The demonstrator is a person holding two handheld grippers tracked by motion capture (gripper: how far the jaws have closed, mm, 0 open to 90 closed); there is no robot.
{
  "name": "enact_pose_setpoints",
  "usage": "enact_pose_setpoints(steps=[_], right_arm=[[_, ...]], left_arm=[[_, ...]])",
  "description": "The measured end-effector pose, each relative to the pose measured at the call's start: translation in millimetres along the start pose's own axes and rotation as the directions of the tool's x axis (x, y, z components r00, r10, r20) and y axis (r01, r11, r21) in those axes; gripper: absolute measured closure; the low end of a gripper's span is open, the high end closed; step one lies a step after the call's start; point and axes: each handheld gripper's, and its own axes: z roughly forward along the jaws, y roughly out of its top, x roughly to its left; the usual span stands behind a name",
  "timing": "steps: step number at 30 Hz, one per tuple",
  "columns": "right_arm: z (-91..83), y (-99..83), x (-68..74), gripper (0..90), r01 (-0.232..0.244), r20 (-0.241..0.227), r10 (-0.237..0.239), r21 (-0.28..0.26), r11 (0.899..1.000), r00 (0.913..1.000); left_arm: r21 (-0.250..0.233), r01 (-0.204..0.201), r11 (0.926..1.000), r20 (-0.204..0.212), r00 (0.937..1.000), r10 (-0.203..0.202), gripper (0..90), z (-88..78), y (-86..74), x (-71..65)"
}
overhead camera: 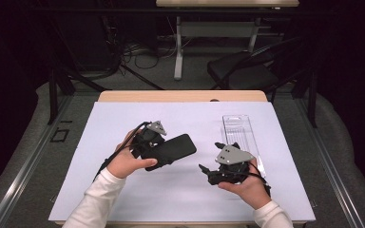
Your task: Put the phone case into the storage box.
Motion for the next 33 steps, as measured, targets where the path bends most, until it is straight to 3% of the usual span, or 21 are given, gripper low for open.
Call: enact_pose_setpoints(steps=[4, 8, 15, 16, 21, 24, 25, 27, 28, 30, 31, 33], right_arm=[[2.7, 6.8, 8.0, 19.5, 0.130, 0.041, -0.130, 0.021, 0.991, 0.9906], [7.7, 11.1, 15.7, 23.3, 0.241, 0.058, -0.242, 0.023, 0.970, 0.9685], [16.3, 13.2, 24.0, 30.4, 0.416, 0.110, -0.415, 0.009, 0.909, 0.9032], [16.6, 13.6, 25.0, 31.5, 0.447, 0.121, -0.446, 0.021, 0.894, 0.8870], [19.5, 10.2, 32.1, 36.5, 0.545, 0.154, -0.545, 0.043, 0.837, 0.8245], [21.7, 8.1, 33.6, 37.7, 0.585, 0.148, -0.588, 0.064, 0.808, 0.7953], [22.3, 6.1, 35.5, 37.8, 0.584, 0.151, -0.587, 0.070, 0.809, 0.7953], [23.8, 4.7, 37.3, 38.3, 0.616, 0.146, -0.619, 0.070, 0.785, 0.7720], [24.6, 3.0, 39.2, 38.4, 0.617, 0.145, -0.621, 0.073, 0.783, 0.7707], [25.9, 1.4, 41.6, 40.1, 0.636, 0.141, -0.640, 0.077, 0.768, 0.7555], [26.5, 0.3, 43.1, 40.9, 0.637, 0.138, -0.642, 0.082, 0.767, 0.7546], [27.8, -0.8, 44.2, 40.7, 0.653, 0.134, -0.658, 0.083, 0.753, 0.7411]], left_arm=[[-0.004, 0.004, 1.0000, 0.000, 1.0000, -0.004, 14.2, -0.5, -0.2, 0.2], [-0.007, 0.004, 1.0000, -0.001, 1.0000, -0.004, 14.2, -1.8, -0.6, 1.0], [-0.005, 0.010, 0.9999, 0.008, 0.9999, -0.010, 14.2, -2.2, -1.1, 1.1], [-0.007, 0.009, 0.9999, 0.005, 1.0000, -0.009, 14.2, -2.1, -1.3, 1.2], [-0.008, 0.009, 0.9999, 0.006, 0.9999, -0.008, 14.2, -2.4, -1.7, 1.1], [-0.008, 0.011, 0.9999, 0.011, 0.9999, -0.011, 14.2, -1.8, -1.9, 0.5], [-0.010, 0.013, 0.9999, 0.014, 0.9998, -0.013, 14.2, -1.4, -2.1, 0.4], [-0.008, 0.013, 0.9999, 0.023, 0.9997, -0.012, 14.2, -0.6, -2.9, 0.5], [-0.009, 0.014, 0.9999, 0.021, 0.9997, -0.014, 14.2, 0.1, -3.2, 0.3], [-0.009, 0.013, 0.9999, 0.023, 0.9997, -0.013, 14.2, 1.5, -3.5, 0.4], [-0.008, 0.015, 0.9999, 0.025, 0.9996, -0.015, 14.2, 1.8, -3.5, 0.2], [-0.006, 0.013, 0.9999, 0.026, 0.9996, -0.012, 14.2, 1.8, -3.3, -0.1]])
